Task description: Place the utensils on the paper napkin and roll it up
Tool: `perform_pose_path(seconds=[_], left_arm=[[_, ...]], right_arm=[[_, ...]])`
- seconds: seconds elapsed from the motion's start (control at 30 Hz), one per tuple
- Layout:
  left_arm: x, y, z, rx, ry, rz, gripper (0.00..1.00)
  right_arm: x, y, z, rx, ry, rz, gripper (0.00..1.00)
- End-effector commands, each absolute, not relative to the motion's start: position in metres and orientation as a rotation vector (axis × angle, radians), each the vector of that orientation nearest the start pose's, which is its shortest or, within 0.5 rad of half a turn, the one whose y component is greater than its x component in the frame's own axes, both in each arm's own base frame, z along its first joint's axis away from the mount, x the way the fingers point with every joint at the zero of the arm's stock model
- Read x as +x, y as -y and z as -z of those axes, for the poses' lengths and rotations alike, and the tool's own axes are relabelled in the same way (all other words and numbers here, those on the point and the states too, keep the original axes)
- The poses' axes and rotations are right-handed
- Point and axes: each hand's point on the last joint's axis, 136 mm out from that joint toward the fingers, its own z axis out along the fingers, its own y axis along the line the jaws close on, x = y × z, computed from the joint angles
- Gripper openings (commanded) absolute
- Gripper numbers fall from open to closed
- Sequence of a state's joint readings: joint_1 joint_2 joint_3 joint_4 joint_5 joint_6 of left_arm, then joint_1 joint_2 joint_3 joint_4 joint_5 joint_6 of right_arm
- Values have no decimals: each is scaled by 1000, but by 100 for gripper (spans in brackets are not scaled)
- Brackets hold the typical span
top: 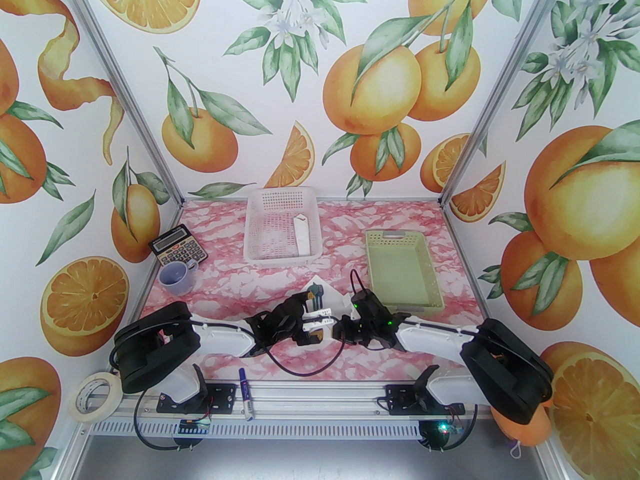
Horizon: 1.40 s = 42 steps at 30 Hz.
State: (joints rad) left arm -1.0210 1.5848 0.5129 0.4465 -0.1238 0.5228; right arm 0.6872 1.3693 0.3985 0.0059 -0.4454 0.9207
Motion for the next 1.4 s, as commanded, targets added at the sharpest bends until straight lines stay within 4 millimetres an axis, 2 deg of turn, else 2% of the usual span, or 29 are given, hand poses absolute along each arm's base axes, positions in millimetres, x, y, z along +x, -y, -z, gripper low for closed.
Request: perform_pose_path(seconds=[0.0,0.13,0.23,0.37,0.43,0.5,0.6,0.7,0.8,0.87,0.97,1.13,1.2,1.37], left_arm=[[224,324,-55,1437,-1617,177,100],[224,324,-74,1359,-1626,239,100],[223,318,-99,1245,-1650,342,100],[217,303,-128,1053,-1752,491,98],[213,294,-133,959,-1839,564,97],[206,287,-136,884,-1916,646,90],[192,282,-135,789,-1997,783,74],[180,282,-132,688,-2060,935,64],[171,287,-125,631,-2124,1051,54],[166,292,-117,612,-2181,1116,43],[162,303,-108,608,-2259,1189,26],[163,318,-86,645,-2376,1202,4],[166,319,-77,642,-2412,1180,1],[177,318,-64,604,-2445,1115,0]], right_arm=[[181,-242,-14,132,-2820,-1056,0],[178,-240,-9,126,-2846,-1025,0],[175,-235,-4,125,-2873,-985,0],[172,-232,0,120,-2892,-954,0],[173,-232,0,119,-2893,-950,0],[173,-232,0,117,-2894,-949,0],[172,-233,0,108,-2894,-948,0],[173,-234,0,107,-2895,-944,0],[173,-234,1,104,-2898,-939,0],[172,-234,1,104,-2902,-934,0],[172,-234,1,103,-2903,-930,0],[172,-236,1,93,-2907,-931,0],[172,-236,0,92,-2907,-930,0],[172,-237,-1,85,-2906,-932,0]])
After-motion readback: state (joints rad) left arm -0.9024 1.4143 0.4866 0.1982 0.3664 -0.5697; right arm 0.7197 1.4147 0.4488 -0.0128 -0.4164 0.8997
